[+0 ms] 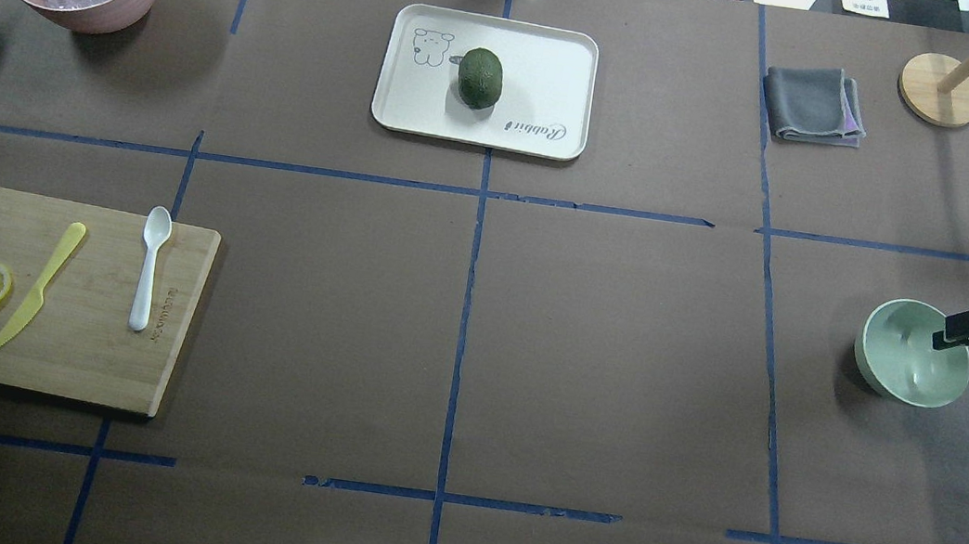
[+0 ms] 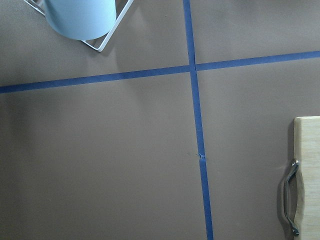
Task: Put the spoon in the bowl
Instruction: 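Lower the right gripper to the pale green bowl rim and grasp it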
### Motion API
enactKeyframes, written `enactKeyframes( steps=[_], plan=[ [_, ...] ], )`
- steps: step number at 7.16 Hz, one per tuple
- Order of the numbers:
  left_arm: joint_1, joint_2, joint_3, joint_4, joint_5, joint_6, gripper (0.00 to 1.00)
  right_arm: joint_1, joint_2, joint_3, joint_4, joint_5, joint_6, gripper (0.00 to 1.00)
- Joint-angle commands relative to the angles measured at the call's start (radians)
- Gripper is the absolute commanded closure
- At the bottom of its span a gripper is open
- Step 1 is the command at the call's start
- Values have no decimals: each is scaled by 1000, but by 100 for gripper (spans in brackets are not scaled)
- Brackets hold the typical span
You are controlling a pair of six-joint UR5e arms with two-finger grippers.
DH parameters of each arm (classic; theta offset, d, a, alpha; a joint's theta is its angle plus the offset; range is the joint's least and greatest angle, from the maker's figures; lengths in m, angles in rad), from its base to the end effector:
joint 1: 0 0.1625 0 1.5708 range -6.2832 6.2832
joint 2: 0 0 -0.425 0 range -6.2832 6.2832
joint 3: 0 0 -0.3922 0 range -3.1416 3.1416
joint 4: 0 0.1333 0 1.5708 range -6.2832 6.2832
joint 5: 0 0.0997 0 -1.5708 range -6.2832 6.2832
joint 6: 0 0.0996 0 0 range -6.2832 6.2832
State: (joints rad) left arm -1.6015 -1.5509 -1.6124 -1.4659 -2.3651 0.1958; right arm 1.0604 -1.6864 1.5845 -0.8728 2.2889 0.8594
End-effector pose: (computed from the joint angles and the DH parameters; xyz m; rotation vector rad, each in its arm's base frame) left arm -0.0769 -0.4751 0.6567 0.0115 0.7981 0.1232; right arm -0.1684 -0.4395 0.6307 0.0009 -0.8985 0.1113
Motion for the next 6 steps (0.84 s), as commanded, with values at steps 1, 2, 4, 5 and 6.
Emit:
enactKeyframes(
  steps=[1, 2, 4, 5, 6],
  plan=[
    [0, 0, -1, -1, -2, 1, 0, -11, 1, -5, 15, 0, 0, 100],
    [0, 2, 0, -1, -2, 1, 0, -11, 4, 3, 15, 1, 3, 100],
    [0, 2, 0, -1, -2, 1, 0, -7, -12, 88, 14, 10, 6, 100],
    [0, 2, 0, 1, 0, 1, 0, -7, -12, 135, 14, 32, 35, 100],
    [0, 2, 0, 1, 0, 1, 0, -8, 0, 179, 14, 37, 70, 100]
  ],
)
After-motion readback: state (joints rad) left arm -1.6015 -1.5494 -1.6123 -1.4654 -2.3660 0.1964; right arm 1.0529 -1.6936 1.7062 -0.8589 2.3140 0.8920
